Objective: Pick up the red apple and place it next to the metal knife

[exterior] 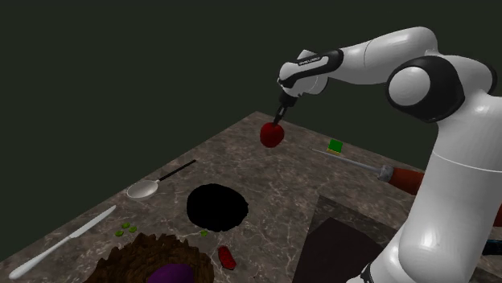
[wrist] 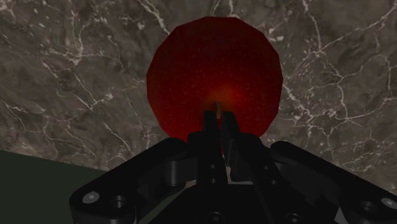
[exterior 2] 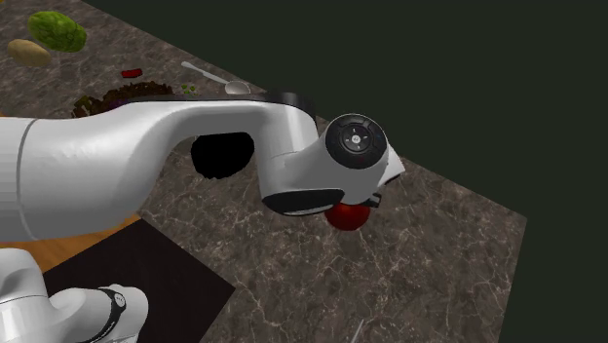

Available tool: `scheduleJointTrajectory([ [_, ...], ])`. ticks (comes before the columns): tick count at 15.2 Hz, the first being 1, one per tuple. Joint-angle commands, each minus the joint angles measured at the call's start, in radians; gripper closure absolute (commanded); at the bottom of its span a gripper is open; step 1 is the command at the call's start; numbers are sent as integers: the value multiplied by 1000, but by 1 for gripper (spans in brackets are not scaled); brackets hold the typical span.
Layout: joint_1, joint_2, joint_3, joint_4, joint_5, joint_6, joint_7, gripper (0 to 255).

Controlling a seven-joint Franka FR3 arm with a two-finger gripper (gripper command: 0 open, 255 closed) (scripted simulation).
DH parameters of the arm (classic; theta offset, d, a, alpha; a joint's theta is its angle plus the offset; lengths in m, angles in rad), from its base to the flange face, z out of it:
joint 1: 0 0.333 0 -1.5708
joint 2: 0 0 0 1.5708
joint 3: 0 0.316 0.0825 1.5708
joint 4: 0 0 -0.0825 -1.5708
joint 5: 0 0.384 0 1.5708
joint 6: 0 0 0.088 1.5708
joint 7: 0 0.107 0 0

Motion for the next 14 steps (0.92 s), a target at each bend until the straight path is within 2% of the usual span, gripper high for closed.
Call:
scheduleJointTrajectory([
  [1,1,-9,-2,15,-7,-23,8,255],
  [14,1,-44,-11,144,-39,-182,45,255],
])
